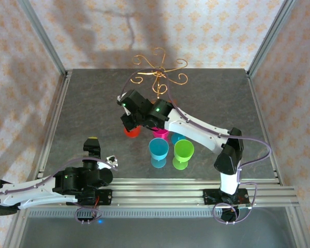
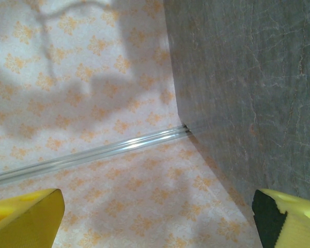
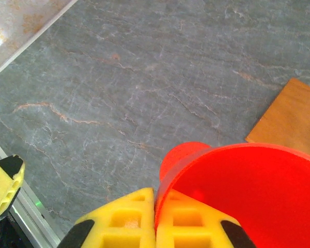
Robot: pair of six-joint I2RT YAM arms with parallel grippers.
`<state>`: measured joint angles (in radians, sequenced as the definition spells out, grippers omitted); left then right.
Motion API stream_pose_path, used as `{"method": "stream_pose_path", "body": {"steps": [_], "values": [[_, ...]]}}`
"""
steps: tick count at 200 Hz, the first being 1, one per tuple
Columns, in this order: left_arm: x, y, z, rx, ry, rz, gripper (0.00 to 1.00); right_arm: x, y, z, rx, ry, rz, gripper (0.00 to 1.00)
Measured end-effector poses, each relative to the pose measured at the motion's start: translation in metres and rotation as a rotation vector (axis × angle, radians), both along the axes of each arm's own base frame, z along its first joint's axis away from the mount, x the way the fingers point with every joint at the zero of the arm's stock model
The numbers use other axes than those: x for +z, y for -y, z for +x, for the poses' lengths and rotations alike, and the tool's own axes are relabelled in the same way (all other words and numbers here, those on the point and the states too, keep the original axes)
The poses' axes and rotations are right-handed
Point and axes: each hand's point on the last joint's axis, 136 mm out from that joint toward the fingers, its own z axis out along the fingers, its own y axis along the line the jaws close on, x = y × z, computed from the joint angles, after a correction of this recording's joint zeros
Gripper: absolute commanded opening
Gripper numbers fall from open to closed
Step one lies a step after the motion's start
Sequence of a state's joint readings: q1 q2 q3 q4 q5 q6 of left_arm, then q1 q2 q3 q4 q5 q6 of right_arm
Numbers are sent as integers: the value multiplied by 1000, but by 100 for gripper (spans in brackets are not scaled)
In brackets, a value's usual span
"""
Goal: Take the wine glass off the wine glass rack
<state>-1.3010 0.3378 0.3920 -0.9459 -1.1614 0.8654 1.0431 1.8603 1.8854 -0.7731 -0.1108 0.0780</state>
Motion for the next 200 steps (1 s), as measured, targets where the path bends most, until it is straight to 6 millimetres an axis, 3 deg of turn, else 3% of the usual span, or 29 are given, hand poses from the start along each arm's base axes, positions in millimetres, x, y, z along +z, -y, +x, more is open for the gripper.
{"method": "stream_pose_path", "body": {"steps": [89, 134, 200], "values": [[4, 4, 1, -7, 12, -24, 97, -19, 16, -16, -74, -35, -1, 0], [7, 7, 2, -12, 19, -37, 97, -39, 16, -30, -82, -60, -34, 0], [13, 8, 2, -14, 29, -62, 97, -63, 23, -32, -130, -82, -63, 0]]}}
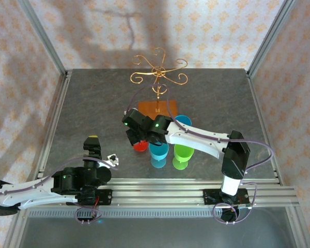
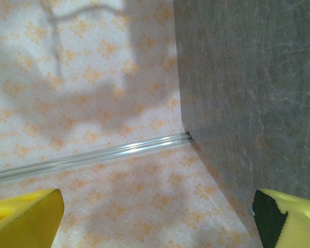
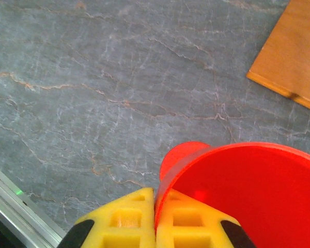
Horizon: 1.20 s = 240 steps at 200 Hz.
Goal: Take the wine glass off the wine glass rack
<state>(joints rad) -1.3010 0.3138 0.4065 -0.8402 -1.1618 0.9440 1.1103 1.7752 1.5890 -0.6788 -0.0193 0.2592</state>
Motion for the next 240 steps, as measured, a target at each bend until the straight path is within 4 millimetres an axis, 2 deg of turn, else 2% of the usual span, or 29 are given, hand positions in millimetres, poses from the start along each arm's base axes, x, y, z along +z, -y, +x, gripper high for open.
{"method": "stream_pose_path", "body": {"steps": [25, 117, 166, 223, 240], "values": [[8, 0, 0, 1, 9, -27, 97, -4, 0, -3, -5, -9, -4, 0], [9, 0, 0, 2, 11, -31, 97, -4, -3, -4, -29, -7, 13, 0], [18, 0, 0, 5, 22, -59, 97, -7, -5, -6, -27, -9, 6, 0], [18, 0, 0, 5, 23, -62, 97, -28, -8, -6, -23, -33, -34, 0], [18, 0, 0, 5, 23, -62, 97, -29, -8, -6, -22, -34, -35, 0]]}}
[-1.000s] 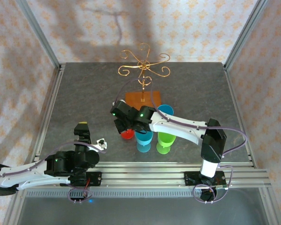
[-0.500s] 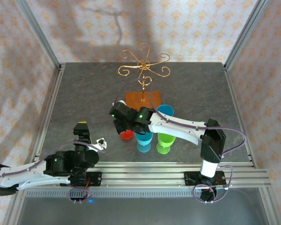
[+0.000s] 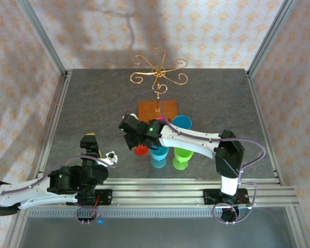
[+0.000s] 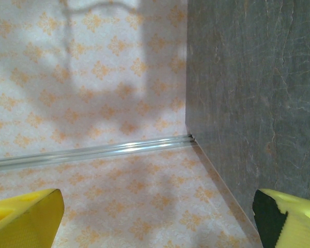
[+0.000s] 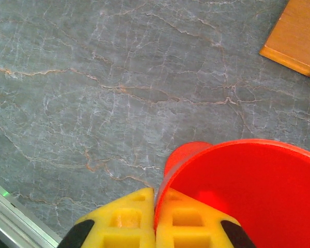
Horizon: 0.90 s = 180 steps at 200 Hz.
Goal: Take the wine glass off the wine glass rack
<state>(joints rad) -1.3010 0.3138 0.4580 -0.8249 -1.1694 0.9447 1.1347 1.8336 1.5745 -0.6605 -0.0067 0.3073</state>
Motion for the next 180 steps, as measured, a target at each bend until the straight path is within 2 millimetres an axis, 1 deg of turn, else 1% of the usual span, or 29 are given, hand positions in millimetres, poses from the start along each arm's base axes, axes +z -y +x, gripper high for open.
{"method": "stream_pose_path", "body": {"steps": [10, 29, 64, 78, 112, 159, 180], "values": [[0, 0, 0, 0, 0, 0, 97, 0, 0, 0, 1, 0, 1, 1], [0, 0, 0, 0, 0, 0, 97, 0, -1, -1, -1, -1, 3, 7], [0, 0, 0, -1, 0, 4, 97, 4, -4, -2, -2, -1, 13, 23], [0, 0, 0, -1, -1, 7, 97, 4, -5, -3, 0, -1, 15, 25], [0, 0, 0, -1, -1, 7, 97, 6, -7, -6, 6, -1, 17, 34], [0, 1, 0, -2, 1, 4, 97, 14, -10, -5, 7, 6, 28, 43], [1, 1, 0, -3, 0, 11, 97, 18, -10, -4, 7, 11, 30, 45]]}}
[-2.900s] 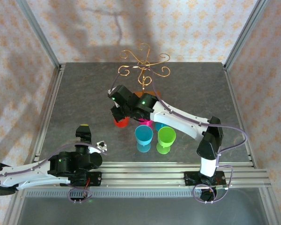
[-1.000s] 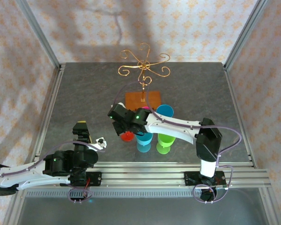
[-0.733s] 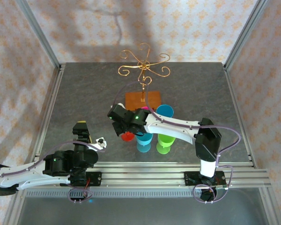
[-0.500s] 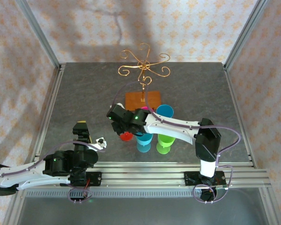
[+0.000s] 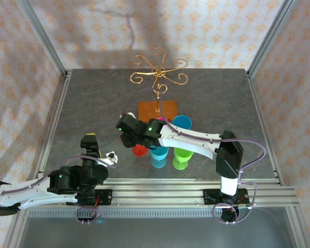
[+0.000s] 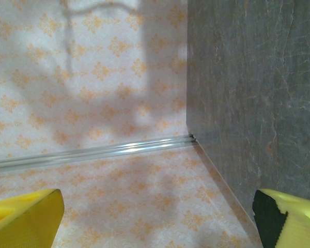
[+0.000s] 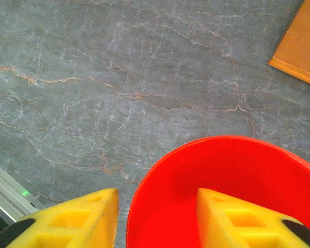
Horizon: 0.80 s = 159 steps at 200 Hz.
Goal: Take the wine glass off the wine glass rack
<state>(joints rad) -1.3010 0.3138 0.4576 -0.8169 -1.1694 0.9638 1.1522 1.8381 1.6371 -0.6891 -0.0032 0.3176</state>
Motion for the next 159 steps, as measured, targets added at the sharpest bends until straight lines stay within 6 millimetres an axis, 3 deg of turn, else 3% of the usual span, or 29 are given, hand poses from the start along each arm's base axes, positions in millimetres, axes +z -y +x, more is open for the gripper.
{"method": "stream_pose_path", "body": {"steps": [55, 103, 123, 159], "values": [[3, 2, 1, -2, 7, -7, 97, 26, 2, 5, -8, 44, 24, 50], [15, 8, 3, -3, 30, -44, 99, 78, 24, 7, -36, 139, 65, 50], [38, 13, 3, -12, 37, -145, 99, 111, 43, 7, -65, 196, 108, 51], [113, 14, 1, -24, 62, -558, 99, 160, 102, 2, -154, 317, 173, 53]]}}
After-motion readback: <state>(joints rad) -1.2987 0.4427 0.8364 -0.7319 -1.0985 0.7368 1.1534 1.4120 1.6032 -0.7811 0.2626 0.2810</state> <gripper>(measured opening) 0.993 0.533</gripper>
